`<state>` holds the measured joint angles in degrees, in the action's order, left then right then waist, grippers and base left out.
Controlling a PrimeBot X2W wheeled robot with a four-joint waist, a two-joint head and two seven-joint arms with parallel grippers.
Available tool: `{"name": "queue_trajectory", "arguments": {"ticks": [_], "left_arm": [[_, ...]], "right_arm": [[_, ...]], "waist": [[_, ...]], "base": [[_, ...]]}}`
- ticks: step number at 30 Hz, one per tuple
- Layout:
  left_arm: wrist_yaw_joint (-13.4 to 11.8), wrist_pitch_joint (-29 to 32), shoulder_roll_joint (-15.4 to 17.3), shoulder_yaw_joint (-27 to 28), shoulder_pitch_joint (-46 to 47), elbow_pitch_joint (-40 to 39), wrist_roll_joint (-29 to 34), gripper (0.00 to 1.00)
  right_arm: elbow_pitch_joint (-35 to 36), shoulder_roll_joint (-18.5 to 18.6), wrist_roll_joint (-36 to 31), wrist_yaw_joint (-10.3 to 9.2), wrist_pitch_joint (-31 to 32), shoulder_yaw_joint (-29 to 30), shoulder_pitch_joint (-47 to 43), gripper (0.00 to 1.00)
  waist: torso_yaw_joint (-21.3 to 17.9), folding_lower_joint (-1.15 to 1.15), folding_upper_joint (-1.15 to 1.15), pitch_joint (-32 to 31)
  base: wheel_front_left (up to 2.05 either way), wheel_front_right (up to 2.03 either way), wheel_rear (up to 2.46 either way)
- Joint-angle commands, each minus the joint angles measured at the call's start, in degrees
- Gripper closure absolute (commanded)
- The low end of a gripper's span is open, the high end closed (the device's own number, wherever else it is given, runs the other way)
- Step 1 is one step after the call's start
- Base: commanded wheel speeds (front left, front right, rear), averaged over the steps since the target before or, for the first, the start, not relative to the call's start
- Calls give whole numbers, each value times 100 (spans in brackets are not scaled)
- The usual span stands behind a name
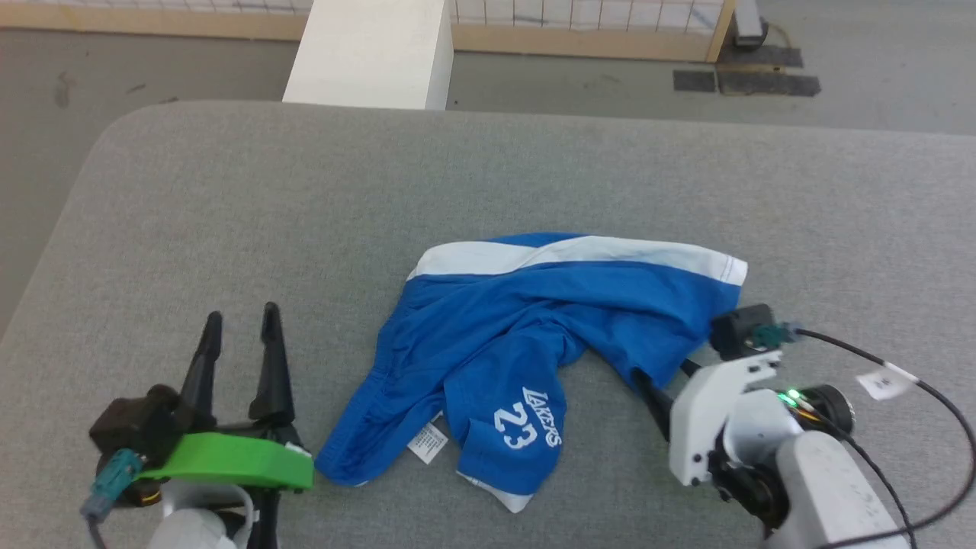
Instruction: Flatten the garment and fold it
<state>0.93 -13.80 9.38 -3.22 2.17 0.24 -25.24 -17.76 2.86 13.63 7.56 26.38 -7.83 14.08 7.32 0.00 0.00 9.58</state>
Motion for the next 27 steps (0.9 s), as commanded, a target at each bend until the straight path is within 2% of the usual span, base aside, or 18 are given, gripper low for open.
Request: {"name": "queue_trajectory", "arguments": {"ticks": [1,6,7,8,9,12,15,22,26,27], "left_arm": [[44,-48,-35,-20,134,77,94,0],[167,-100,-120,-75,283,415,208,0],[179,-104,-133,-69,297,441,215,0],[190,-108,-148,-52,308,473,220,0],[195,-110,-157,-34,314,497,225,0],[214,-115,-185,30,316,570,239,0],[240,-117,-224,73,305,598,231,0],[297,-118,-248,111,297,689,230,0],[323,-90,-237,79,330,781,195,0],[328,-71,-234,67,339,805,186,0]], "right_arm": [[-123,2,-38,-8,-46,-89,143,0],[-679,2,-184,-8,-110,-250,399,0],[-754,2,-176,-8,-112,-247,424,41],[-811,2,-159,-8,-138,-257,451,93],[-841,2,-137,-8,-140,-281,458,100],[-781,2,-82,-8,-125,-207,396,100],[-472,7,-214,-8,-28,121,187,100],[919,320,-496,-8,858,1530,-706,100],[1449,158,-586,-8,1134,2240,-999,100],[1519,116,-578,-8,1129,2316,-1026,70]], "waist": [[78,0,0,98],[145,0,0,221],[143,0,0,226],[135,0,0,230],[122,0,0,229],[39,0,0,186],[-56,0,0,132],[-287,0,0,80],[-401,0,0,91],[-423,0,0,90]], "base": [[0,0,0],[0,0,0],[0,0,0],[0,0,0],[0,0,0],[0,0,0],[0,0,0],[0,0,0],[0,0,0],[0,0,0]]}}
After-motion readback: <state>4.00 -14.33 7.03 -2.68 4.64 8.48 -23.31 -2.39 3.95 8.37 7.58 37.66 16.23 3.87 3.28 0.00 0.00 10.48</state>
